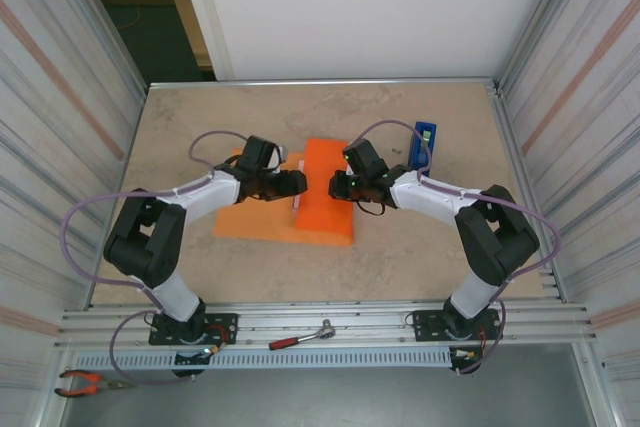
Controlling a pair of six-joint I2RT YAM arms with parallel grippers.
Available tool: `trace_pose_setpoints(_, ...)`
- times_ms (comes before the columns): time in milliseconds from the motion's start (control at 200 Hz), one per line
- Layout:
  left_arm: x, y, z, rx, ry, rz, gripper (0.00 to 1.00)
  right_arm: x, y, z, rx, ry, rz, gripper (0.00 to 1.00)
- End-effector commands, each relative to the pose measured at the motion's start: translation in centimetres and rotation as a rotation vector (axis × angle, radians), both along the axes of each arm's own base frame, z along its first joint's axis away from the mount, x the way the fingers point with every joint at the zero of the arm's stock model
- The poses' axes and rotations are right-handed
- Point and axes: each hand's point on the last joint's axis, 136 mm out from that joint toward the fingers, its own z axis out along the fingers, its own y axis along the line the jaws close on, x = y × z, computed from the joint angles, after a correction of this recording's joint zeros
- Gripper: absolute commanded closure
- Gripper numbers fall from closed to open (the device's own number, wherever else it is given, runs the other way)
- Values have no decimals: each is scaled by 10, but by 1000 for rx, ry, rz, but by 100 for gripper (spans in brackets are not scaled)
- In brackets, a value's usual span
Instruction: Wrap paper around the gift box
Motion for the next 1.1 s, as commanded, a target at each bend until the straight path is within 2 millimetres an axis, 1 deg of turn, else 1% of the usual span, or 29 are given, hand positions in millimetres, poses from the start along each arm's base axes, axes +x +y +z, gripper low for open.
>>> trace_pose_setpoints(0, 19, 6, 30, -4, -57, -16, 32, -14, -5, -28, -59, 65, 14, 85)
trace_pose_setpoints(65, 27, 3, 36, -7, -70, -29, 28, -14, -5, -29, -62, 67, 14, 85)
trace_pose_setpoints(135, 32, -4, 37, -21, -57, -55, 26, -14, -5, -29, -64, 67, 15, 86)
trace_pose_setpoints(301, 35, -15, 21, -15, -11, -78, 24, -15, -6, -31, -69, 71, 15, 86)
trace_pose_setpoints(506, 23, -21, 0, 25, 25, -105, 22, -15, -6, -31, -71, 71, 17, 87)
trace_pose_setpoints(631, 13, -17, -9, 59, 35, -97, 28, -16, -5, -31, -67, 71, 20, 87)
trace_pose_setpoints(767, 5, -9, -21, 85, 50, -65, 40, -14, -3, -28, -62, 70, 26, 87)
trace_pose_setpoints(842, 2, -5, -26, 92, 56, -51, 44, -9, -2, -19, -45, 63, 30, 87)
trace_pose_setpoints(937, -2, -2, -30, 96, 60, -38, 47, 2, -5, 0, -4, 31, 11, 87)
trace_pose_setpoints(1027, -3, 0, -31, 94, 55, -26, 48, 14, -8, 21, 54, -5, -13, 86)
trace_pose_setpoints(1092, -5, 0, -31, 93, 56, -22, 48, 24, -12, 30, 92, -10, -27, 85)
